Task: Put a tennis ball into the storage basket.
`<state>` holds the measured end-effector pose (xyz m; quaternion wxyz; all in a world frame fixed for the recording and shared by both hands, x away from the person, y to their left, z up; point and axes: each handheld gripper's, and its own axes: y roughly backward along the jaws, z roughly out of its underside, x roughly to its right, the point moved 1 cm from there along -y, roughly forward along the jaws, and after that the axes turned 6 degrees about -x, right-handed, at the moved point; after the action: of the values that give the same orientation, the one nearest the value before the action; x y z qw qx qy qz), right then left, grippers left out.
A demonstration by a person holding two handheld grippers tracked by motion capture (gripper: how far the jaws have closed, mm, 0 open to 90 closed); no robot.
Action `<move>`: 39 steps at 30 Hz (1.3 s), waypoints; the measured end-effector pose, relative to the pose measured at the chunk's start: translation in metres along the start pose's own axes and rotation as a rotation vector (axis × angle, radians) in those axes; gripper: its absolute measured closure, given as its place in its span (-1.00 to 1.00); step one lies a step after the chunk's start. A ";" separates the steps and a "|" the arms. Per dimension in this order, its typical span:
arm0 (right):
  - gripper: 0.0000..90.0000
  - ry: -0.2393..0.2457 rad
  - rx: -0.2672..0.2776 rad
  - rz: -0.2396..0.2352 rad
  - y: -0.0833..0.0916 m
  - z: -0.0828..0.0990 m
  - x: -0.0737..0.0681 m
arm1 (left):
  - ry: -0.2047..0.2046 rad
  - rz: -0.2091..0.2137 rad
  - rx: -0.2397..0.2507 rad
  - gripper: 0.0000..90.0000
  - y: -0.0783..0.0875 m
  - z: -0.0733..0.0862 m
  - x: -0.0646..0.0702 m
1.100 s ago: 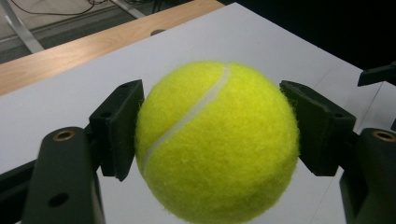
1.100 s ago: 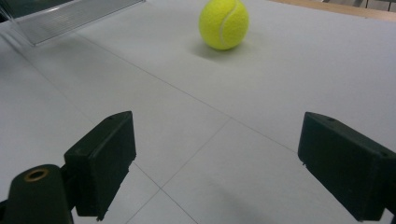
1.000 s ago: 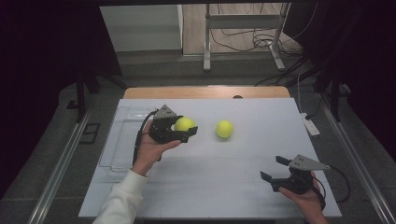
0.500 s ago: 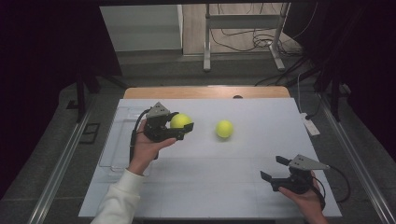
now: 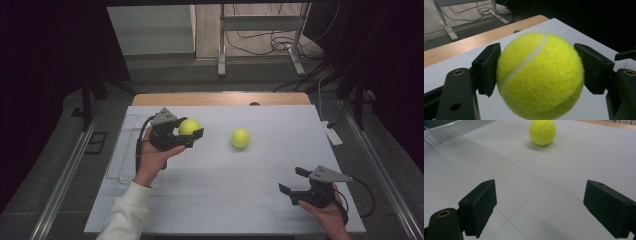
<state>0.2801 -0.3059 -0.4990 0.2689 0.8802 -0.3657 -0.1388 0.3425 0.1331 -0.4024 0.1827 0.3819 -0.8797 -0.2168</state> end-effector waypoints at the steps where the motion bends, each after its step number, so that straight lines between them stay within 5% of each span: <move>1: -0.73 0.000 0.000 0.001 0.000 0.000 0.000 | 0.000 -0.001 0.001 -0.41 0.000 0.000 0.000; 39: -0.73 -0.001 0.000 0.006 0.000 0.000 0.000 | 0.050 -0.053 0.057 -0.41 0.019 0.001 -0.020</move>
<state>0.2800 -0.3062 -0.4989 0.2690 0.8790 -0.3685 -0.1386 0.3440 0.1601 -0.3965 0.1880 0.4153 -0.8702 -0.1869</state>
